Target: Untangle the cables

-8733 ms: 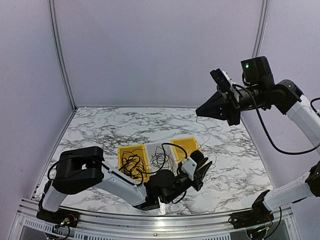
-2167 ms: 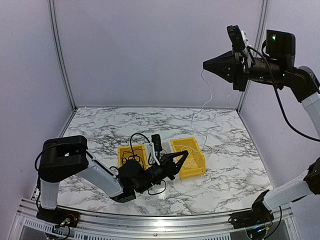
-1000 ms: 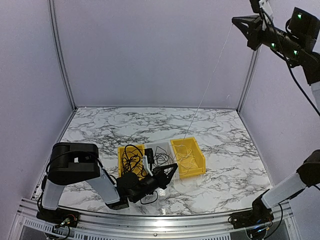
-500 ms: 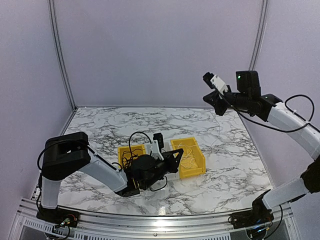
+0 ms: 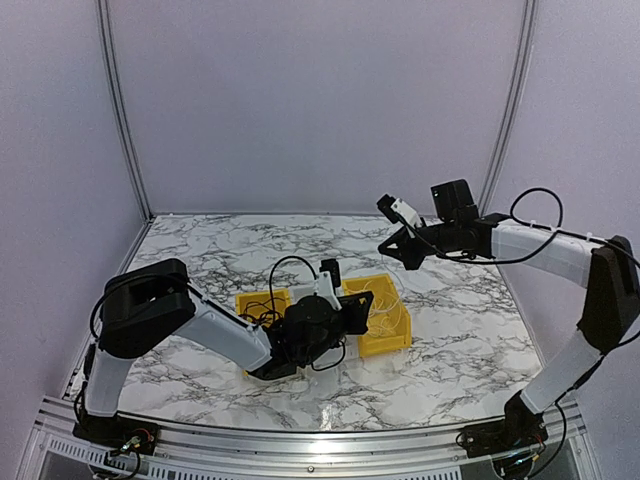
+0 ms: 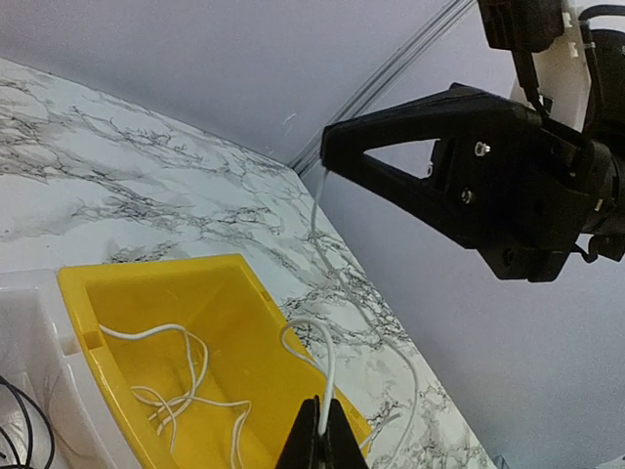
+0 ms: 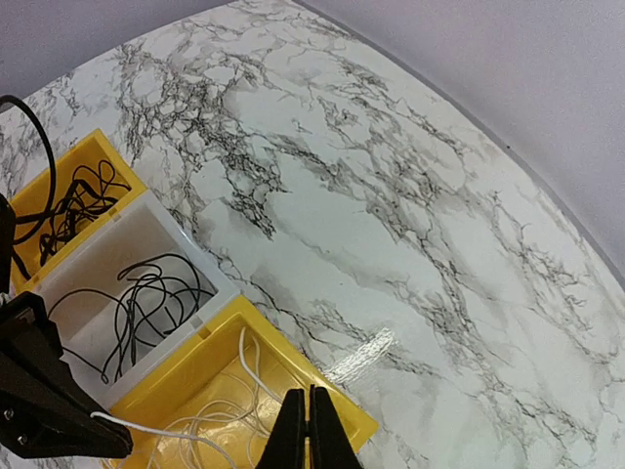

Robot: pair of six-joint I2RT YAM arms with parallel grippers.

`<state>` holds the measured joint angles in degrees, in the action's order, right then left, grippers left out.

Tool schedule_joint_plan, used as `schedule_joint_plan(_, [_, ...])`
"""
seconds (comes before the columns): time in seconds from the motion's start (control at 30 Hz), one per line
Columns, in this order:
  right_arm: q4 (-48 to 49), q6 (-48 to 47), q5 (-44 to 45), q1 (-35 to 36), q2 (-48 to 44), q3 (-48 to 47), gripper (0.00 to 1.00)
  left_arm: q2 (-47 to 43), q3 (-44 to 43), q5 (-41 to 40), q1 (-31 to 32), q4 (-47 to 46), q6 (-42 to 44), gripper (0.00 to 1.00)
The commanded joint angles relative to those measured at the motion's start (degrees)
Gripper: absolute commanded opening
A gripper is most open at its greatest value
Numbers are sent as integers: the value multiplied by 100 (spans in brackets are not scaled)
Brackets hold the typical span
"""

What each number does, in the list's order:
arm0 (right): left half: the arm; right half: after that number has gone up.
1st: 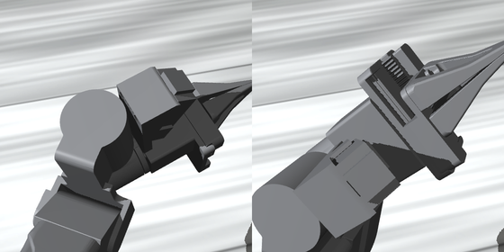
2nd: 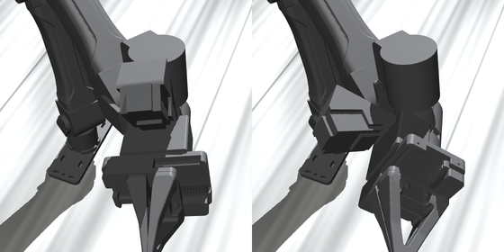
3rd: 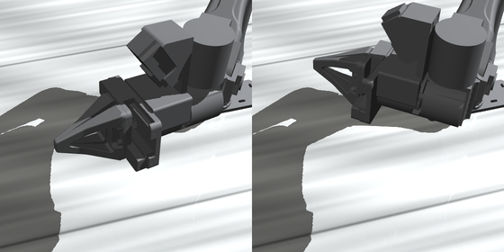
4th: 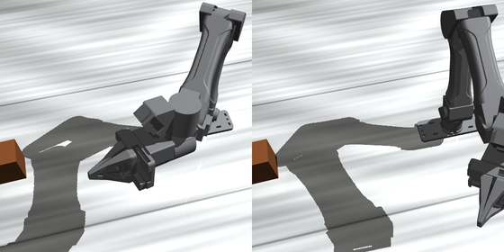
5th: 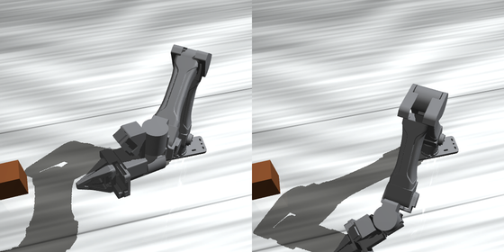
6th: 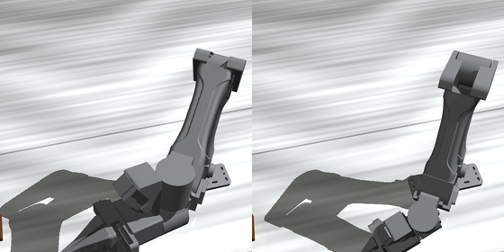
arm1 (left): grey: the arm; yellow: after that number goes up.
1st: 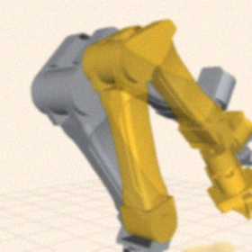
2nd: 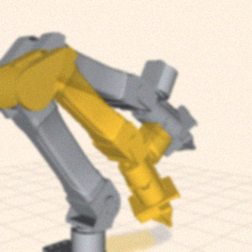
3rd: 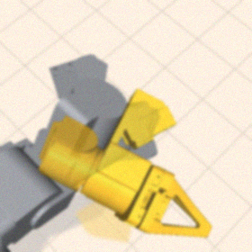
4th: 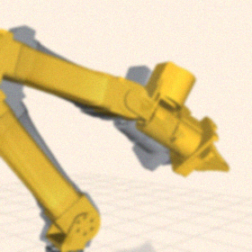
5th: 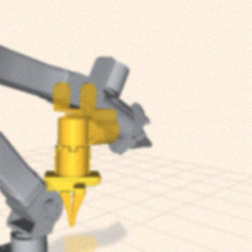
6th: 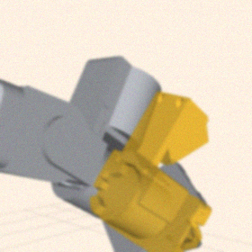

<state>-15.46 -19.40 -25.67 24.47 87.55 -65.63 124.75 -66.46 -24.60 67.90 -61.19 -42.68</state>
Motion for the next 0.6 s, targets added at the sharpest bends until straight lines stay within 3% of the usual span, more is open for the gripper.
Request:
schedule_joint_plan(0.0, [220,237,-383,-34,442,57,0,210,-321,-26,-75,532,-8,0])
schedule_joint_plan(0.1, [197,252,-436,-31,613,164,0,295,-507,-46,-104,813,-21,0])
schedule_joint_plan(0.27, [178,195,-425,-38,639,287,0,301,-624,38,-137,1044,-24,27])
schedule_joint_plan(0.57, [87,46,-451,-31,650,363,2,-512,-49,-168,-137,1100,250,47])
